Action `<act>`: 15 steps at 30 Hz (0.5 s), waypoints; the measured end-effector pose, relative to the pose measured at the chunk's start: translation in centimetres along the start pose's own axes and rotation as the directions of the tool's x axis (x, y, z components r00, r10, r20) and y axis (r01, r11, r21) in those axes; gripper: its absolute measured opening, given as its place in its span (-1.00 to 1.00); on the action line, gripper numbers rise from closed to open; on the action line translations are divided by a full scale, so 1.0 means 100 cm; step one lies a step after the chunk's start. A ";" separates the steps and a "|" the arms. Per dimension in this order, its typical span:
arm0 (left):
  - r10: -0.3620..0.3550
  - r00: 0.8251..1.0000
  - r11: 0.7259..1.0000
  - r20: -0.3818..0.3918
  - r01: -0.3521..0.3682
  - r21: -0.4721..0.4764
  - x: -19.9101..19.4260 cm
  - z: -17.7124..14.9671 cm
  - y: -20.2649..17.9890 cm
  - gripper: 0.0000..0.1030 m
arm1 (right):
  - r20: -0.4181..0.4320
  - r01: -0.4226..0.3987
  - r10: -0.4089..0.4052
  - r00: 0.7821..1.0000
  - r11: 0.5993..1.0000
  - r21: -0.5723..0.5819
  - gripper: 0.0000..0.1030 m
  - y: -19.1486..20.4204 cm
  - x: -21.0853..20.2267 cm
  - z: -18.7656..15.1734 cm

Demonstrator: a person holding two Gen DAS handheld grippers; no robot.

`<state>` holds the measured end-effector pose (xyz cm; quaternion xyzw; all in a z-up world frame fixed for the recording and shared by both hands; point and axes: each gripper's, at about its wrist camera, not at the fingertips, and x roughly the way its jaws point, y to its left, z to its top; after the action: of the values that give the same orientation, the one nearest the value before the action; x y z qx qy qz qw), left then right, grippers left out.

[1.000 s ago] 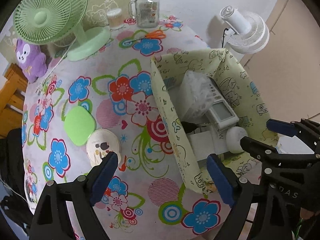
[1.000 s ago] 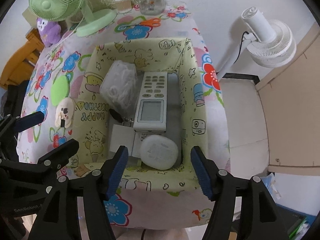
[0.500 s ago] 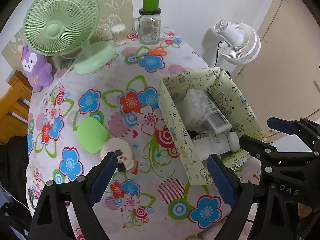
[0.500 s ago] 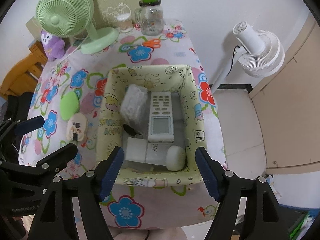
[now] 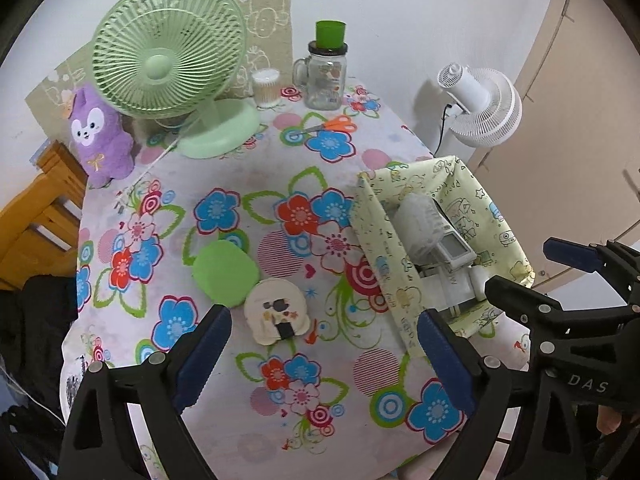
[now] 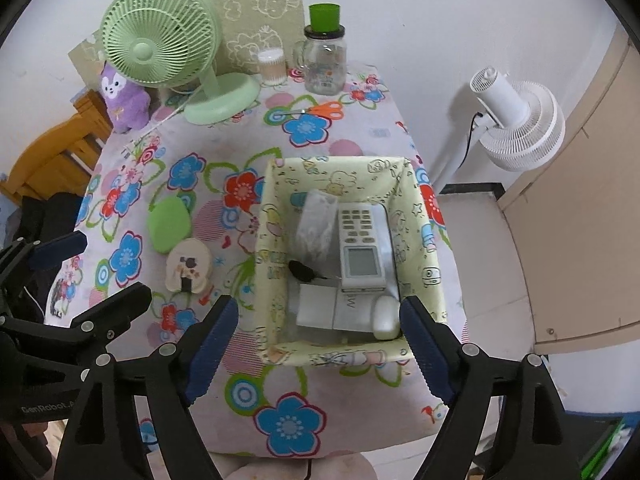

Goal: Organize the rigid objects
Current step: 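Withdraw both tools from the box toward the green case and white disc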

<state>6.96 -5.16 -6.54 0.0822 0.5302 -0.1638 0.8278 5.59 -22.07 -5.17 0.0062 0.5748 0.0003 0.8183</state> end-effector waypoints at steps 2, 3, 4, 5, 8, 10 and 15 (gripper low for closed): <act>0.001 1.000 1.000 0.006 -0.001 -0.005 -0.004 -0.003 0.008 0.86 | 0.005 0.003 -0.003 1.000 1.000 -0.003 0.66 0.007 -0.003 0.000; 0.002 1.000 1.000 0.007 -0.002 -0.006 -0.005 -0.004 0.010 0.86 | 0.006 0.004 -0.004 1.000 1.000 -0.004 0.67 0.010 -0.003 -0.001; 0.004 1.000 1.000 0.010 -0.004 -0.008 -0.007 -0.006 0.014 0.86 | 0.007 0.004 -0.004 1.000 1.000 -0.005 0.67 0.013 -0.004 -0.001; 0.007 1.000 1.000 0.012 -0.007 -0.010 -0.009 -0.008 0.019 0.86 | 0.009 0.003 -0.003 1.000 1.000 -0.007 0.67 0.019 -0.005 -0.002; 0.013 1.000 1.000 0.016 -0.013 -0.018 -0.013 -0.014 0.030 0.86 | 0.008 -0.005 0.005 1.000 1.000 -0.009 0.67 0.031 -0.006 -0.003; 0.017 1.000 0.999 0.015 -0.017 -0.027 -0.016 -0.018 0.039 0.86 | 0.010 -0.009 0.009 1.000 1.000 -0.011 0.67 0.038 -0.007 -0.004; 0.018 1.000 0.999 0.022 -0.018 -0.033 -0.022 -0.027 0.059 0.87 | 0.030 -0.008 0.009 1.000 1.000 -0.015 0.67 0.063 -0.009 -0.005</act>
<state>5.94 1.53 -5.95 0.0716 0.5227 -0.1486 0.8364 4.81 -15.81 -4.43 0.0025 0.5622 0.0079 0.8270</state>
